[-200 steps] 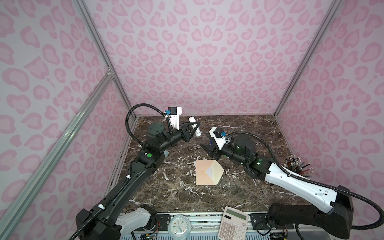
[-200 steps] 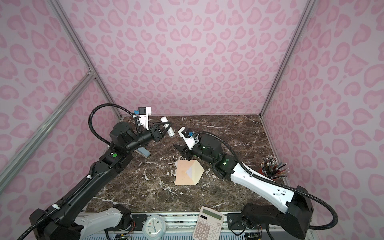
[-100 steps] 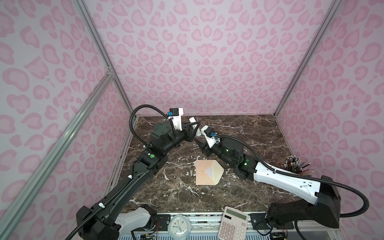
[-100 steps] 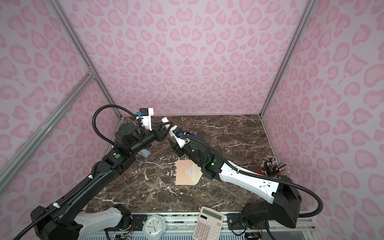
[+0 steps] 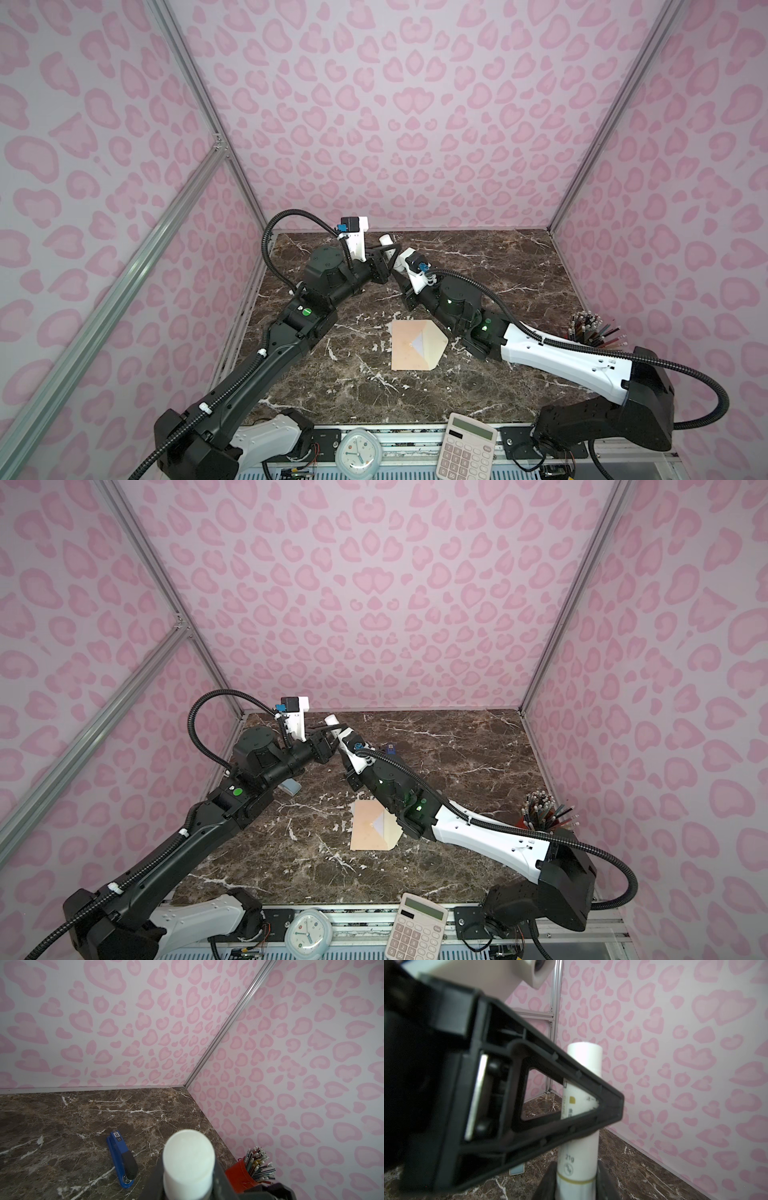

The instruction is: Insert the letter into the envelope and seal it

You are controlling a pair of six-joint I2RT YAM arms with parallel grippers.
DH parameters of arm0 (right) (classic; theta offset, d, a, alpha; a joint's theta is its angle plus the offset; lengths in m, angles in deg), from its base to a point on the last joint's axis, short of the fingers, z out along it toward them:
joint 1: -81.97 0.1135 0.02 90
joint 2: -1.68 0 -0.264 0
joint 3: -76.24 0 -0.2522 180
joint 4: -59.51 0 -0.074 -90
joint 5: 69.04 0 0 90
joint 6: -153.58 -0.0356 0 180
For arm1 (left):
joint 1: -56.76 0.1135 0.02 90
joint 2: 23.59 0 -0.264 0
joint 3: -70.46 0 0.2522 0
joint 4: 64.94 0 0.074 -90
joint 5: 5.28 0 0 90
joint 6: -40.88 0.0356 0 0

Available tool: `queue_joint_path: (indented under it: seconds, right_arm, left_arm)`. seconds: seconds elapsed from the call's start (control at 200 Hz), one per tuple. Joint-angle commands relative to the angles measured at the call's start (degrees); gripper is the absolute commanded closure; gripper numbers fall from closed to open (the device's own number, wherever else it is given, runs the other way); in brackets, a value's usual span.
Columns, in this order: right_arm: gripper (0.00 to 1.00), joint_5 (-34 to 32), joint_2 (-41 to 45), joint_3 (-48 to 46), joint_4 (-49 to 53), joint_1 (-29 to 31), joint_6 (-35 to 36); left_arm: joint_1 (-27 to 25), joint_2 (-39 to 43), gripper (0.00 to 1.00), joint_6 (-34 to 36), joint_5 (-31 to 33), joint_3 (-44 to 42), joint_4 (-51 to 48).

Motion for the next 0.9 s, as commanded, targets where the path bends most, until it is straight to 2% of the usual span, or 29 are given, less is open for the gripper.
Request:
queue_joint_path:
  seconds: [0.0,0.145,0.405,0.705,0.895]
  right_arm:
    - [0.77,-0.21,-0.28,0.62,-0.58,0.0,0.49]
    - [0.86,0.79,-0.41,1.71,0.83,-0.02,0.86]
    - [0.92,6.11,2.02,0.9,2.25,-0.18,-0.49]
    - [0.96,24.52,6.34,-1.22,0.65,-4.21,-9.38]
    - [0.99,32.57,7.19,-0.51,0.94,-6.58,-13.63]
  left_arm:
    - [-0.05,0.07,0.97,0.83,-0.23,0.01,1.45]
    - [-0.05,-0.03,0.97,0.82,-0.35,0.02,0.64]
    - [0.03,0.57,0.96,1.36,-0.86,-0.16,0.33]
    - [0.78,1.59,0.96,-1.64,-7.76,-2.48,4.55]
    - [2.27,2.08,0.96,-6.4,-14.84,-4.87,13.03]
